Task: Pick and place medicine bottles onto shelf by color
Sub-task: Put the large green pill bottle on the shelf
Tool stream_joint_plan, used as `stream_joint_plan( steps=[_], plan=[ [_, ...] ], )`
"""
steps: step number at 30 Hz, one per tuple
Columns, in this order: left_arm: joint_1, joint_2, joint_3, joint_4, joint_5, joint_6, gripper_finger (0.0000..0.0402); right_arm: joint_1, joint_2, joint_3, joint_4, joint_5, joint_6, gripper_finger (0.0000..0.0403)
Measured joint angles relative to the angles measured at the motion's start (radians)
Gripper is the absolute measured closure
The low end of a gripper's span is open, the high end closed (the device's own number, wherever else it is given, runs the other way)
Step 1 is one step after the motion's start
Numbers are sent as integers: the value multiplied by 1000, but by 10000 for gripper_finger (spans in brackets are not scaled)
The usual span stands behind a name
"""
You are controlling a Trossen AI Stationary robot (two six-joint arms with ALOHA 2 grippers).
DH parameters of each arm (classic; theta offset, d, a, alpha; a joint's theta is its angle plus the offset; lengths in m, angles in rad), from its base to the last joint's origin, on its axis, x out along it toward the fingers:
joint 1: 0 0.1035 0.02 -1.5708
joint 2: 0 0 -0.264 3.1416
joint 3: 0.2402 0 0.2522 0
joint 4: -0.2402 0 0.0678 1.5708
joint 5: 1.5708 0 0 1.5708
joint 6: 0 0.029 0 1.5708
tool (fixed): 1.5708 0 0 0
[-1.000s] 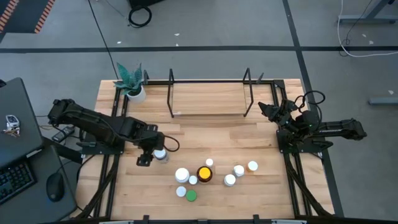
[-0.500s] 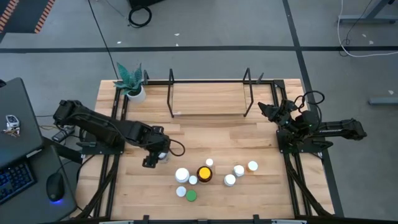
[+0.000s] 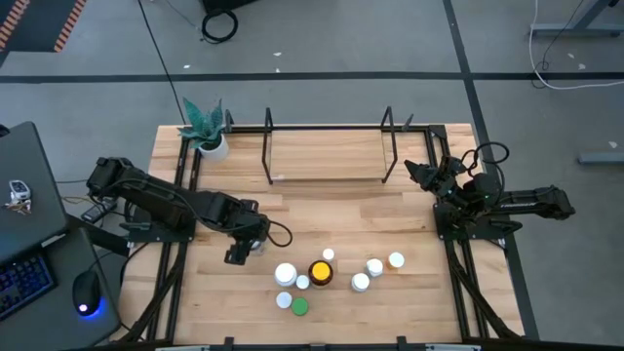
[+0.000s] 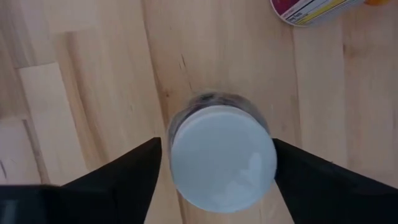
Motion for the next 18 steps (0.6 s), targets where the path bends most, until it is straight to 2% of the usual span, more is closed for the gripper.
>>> stream_joint_plan(
  steps=[8,18],
  plan=[
    [0,0,0,2,2,0,160,0,0,0,0,0,0,342],
    [31,1,31,2,1,3,158,0,0,0,0,0,1,342]
  ],
)
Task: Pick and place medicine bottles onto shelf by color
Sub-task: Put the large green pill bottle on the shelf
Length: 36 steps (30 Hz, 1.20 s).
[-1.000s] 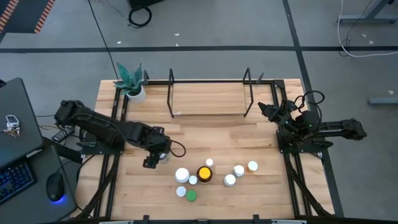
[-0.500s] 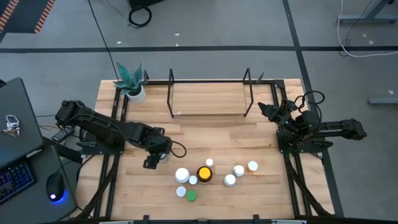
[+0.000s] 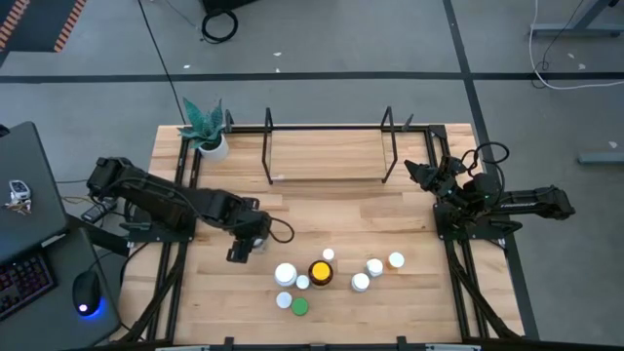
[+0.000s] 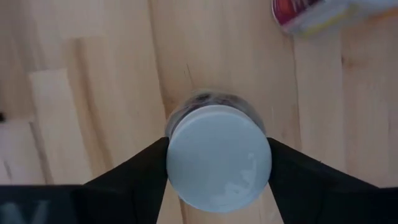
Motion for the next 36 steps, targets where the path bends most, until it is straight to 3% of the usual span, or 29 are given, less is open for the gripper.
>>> stream_joint_plan(
  steps=[13,28,32,36],
  plan=[
    [249,28,171,-15,82,132,163,0,0,0,3,0,0,342],
    [503,401,632,-199,85,408,158,0,0,0,22,11,-4,342],
    [565,480,736,-233,44,395,159,0,0,0,26,11,-5,342],
    [618,523,829,-244,40,260,159,0,0,0,29,11,-7,342]
  ],
)
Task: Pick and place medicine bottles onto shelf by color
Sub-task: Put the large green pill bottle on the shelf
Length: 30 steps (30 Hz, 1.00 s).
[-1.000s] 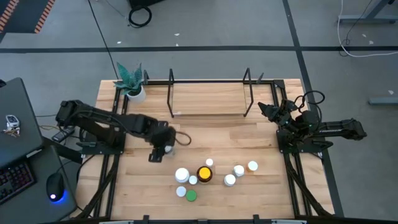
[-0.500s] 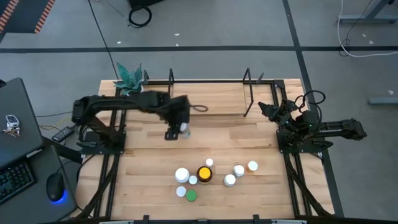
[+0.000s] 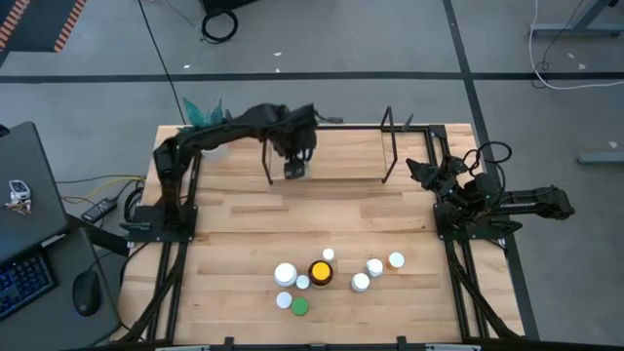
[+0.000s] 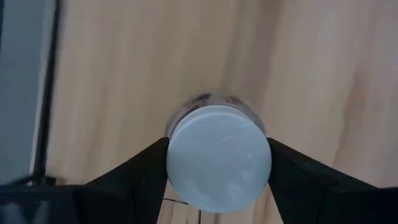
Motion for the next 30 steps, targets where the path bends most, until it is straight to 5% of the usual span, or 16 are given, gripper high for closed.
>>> stream_joint_plan(
  steps=[15,30],
  plan=[
    [67,13,38,-54,-113,-652,150,0,0,0,2,26,-10,342],
    [5,13,20,-34,-180,-894,155,0,0,0,5,26,-8,342]
  ],
)
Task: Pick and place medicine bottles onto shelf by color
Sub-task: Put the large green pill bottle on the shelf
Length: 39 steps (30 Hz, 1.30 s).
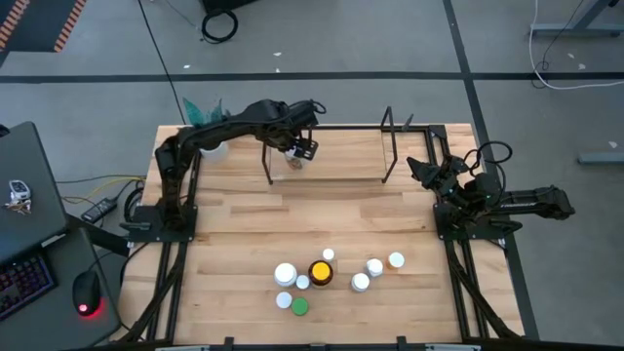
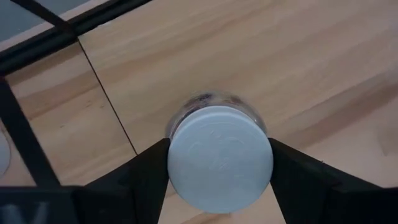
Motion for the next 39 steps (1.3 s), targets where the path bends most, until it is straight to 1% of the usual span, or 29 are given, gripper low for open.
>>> stream_joint_plan(
  steps=[9,24,30,36,39],
  plan=[
    [-21,0,-61,22,-7,-131,153,0,0,0,3,0,1,342],
    [-21,0,-61,29,-38,-256,154,0,0,0,13,-1,2,342],
    [-21,2,-61,8,-40,-284,150,0,0,0,19,-1,2,342],
    [-20,36,-60,-29,-38,-288,148,0,0,0,18,-1,1,342],
    [-24,44,-58,-34,-34,-288,139,0,0,0,18,-6,9,342]
  ],
)
